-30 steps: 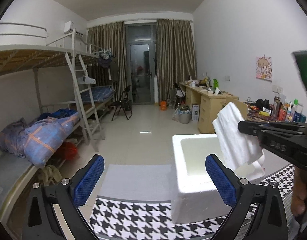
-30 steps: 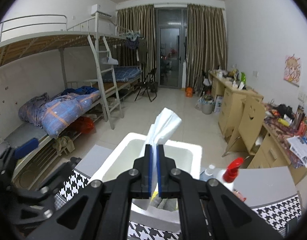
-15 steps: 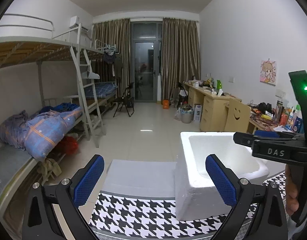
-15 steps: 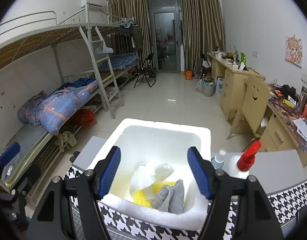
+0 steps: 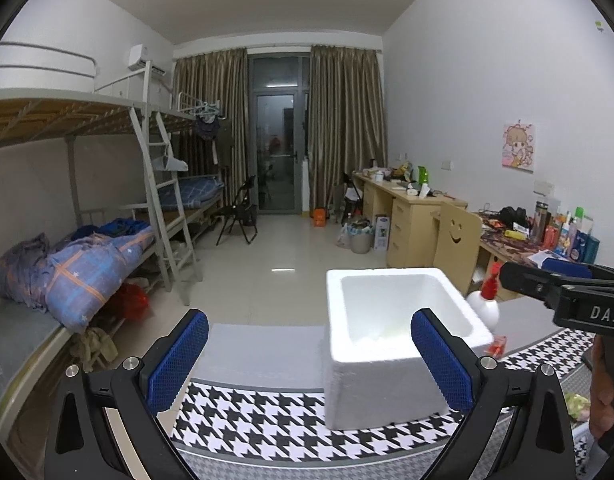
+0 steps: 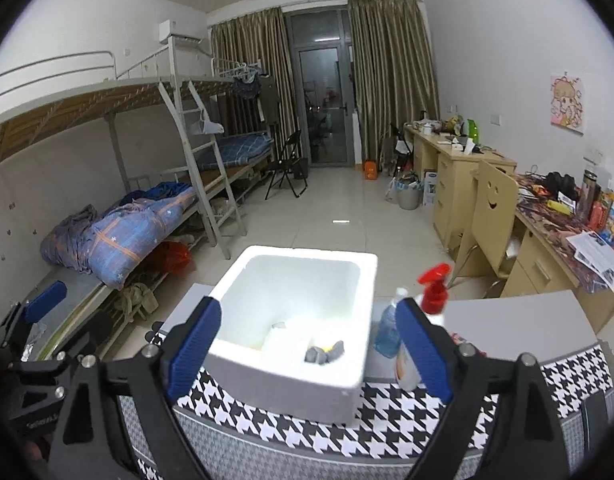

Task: Organize soft objects
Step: 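Withdraw both open tools from the box toward the mask and packet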

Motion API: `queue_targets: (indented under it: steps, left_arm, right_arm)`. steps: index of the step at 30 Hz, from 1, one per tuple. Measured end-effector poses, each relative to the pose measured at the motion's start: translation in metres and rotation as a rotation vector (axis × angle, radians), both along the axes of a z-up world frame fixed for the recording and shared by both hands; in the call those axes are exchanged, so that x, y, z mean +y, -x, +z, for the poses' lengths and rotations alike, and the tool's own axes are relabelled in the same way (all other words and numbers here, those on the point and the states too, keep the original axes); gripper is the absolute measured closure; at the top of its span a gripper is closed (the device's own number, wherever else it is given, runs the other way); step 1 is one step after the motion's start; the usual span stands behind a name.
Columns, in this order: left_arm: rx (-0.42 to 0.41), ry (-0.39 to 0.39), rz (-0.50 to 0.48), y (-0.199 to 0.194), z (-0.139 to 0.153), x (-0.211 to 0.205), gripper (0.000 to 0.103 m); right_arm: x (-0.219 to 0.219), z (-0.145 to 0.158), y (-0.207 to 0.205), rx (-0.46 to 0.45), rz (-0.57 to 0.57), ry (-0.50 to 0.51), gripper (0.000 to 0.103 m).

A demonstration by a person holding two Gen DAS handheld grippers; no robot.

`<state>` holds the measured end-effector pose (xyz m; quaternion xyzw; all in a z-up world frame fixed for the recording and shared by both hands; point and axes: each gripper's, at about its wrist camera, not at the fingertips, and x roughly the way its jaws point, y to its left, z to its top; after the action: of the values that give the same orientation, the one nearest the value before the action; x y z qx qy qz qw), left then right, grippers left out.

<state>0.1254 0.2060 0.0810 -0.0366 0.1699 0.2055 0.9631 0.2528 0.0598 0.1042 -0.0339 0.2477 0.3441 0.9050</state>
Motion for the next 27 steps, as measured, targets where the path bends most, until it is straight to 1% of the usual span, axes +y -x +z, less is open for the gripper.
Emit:
queue_targets:
  steps: [4, 10, 12, 19, 24, 27]
  left_arm:
    - [0.004, -0.007, -0.032, 0.006, 0.000, -0.018, 0.001]
    - [-0.015, -0.001, -0.062, 0.017, 0.003, -0.038, 0.001]
    - [-0.019, -0.001, -0.070, 0.022, 0.003, -0.044, 0.001]
    - [-0.023, -0.001, -0.104, 0.034, 0.003, -0.064, 0.001]
    - [-0.024, 0.007, -0.137, 0.042, 0.002, -0.080, 0.001]
    - [-0.026, 0.008, -0.156, 0.047, 0.000, -0.089, 0.001]
  right_arm:
    - [-0.020, 0.002, 0.013, -0.019, -0.016, -0.021, 0.008]
    - [-0.044, 0.000, 0.028, -0.017, -0.028, -0.051, 0.007]
    - [-0.050, -0.001, 0.033, -0.019, -0.033, -0.046, 0.007]
    - [-0.073, -0.002, 0.054, -0.067, -0.038, -0.027, 0.007]
    - [-0.088, -0.004, 0.067, -0.074, -0.029, -0.035, 0.007]
    - [-0.100, -0.006, 0.075, -0.095, -0.050, -0.047, 0.007]
